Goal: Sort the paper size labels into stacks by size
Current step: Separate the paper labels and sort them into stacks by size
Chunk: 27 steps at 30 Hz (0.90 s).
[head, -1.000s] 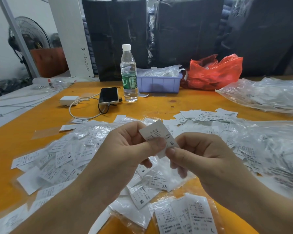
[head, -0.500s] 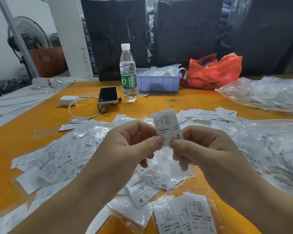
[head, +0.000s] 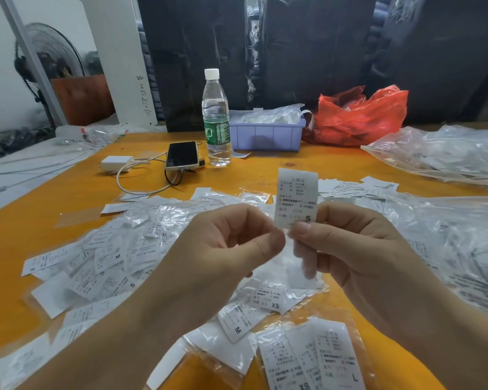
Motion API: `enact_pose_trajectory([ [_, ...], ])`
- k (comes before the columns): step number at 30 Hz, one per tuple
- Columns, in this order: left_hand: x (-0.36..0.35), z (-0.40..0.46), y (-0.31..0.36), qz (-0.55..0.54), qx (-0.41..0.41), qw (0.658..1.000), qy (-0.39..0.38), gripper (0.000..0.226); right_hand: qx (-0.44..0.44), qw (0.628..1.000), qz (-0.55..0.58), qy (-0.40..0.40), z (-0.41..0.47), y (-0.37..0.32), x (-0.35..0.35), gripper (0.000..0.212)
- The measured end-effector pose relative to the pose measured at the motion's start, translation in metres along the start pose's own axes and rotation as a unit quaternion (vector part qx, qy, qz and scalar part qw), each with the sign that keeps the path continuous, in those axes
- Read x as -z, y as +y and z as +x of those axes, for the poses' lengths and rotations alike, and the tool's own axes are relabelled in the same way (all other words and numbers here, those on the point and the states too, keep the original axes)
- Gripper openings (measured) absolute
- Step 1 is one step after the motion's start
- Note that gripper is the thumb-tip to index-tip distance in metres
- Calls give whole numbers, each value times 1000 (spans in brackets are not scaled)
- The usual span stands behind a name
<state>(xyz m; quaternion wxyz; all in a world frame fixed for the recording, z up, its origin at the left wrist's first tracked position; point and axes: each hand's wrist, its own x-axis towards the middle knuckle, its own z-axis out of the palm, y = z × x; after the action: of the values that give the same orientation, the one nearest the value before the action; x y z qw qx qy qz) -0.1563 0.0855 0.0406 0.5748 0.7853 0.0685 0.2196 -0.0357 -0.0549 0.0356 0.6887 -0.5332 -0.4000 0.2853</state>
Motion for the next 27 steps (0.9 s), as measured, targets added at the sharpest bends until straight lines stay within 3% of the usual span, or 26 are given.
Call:
enact_pose_trajectory([
  [4,1,2,0,-33,1,999,27,12,-7,1000,5,5,-1,-1,-1,15],
  [13,1,2,1,-94,42,995,-19,10,0,1000,-3,3,0,1,-1,10],
  [21,2,2,-2,-61,18,998,6,10,5,999,-32,-33,1,2,1,13],
  [27,0,3,-1,-46,16,999,5,13,17,999,-44,26,1,1,2,20],
])
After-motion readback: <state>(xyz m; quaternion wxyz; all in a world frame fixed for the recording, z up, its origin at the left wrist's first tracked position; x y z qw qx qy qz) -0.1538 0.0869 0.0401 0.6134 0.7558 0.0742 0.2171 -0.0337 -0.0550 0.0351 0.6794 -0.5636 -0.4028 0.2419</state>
